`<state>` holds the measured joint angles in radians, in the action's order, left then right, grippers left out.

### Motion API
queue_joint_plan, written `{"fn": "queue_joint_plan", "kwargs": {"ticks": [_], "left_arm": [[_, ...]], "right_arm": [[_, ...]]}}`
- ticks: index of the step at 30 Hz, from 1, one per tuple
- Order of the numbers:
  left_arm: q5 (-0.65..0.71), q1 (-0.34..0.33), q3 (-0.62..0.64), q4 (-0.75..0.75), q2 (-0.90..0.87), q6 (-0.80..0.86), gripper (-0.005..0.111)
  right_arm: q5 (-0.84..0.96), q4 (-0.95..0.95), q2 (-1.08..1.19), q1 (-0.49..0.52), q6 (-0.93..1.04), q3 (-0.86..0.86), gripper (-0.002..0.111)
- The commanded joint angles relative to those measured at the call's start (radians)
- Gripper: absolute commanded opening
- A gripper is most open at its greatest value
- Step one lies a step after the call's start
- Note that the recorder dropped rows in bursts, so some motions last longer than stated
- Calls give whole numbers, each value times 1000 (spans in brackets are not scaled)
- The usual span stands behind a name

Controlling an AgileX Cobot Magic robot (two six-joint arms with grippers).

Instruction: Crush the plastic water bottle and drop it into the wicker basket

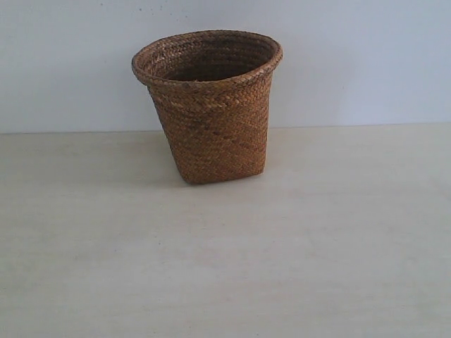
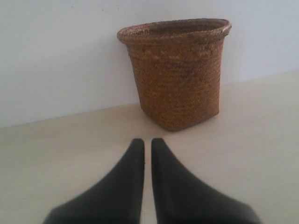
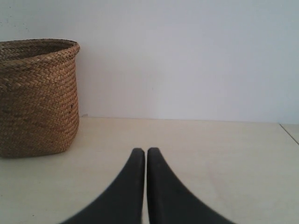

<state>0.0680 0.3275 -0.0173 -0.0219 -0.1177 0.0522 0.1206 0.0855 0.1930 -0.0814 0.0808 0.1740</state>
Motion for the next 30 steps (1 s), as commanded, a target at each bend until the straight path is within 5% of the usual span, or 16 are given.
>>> {"fn": "queue_joint_plan", "kwargs": {"ticks": [1,11,30], "left_arm": [[-15,-58,17,-7,34,-11,4],[67,-235,17,-7,118,-11,4],[223,-241,17,-5,118,-11,4]], "right_arm": [[-2,2,-3,2,7,-3,0],[6,10,-3,2,7,-3,0],[4,10,-3,2,7,-3,0]]}}
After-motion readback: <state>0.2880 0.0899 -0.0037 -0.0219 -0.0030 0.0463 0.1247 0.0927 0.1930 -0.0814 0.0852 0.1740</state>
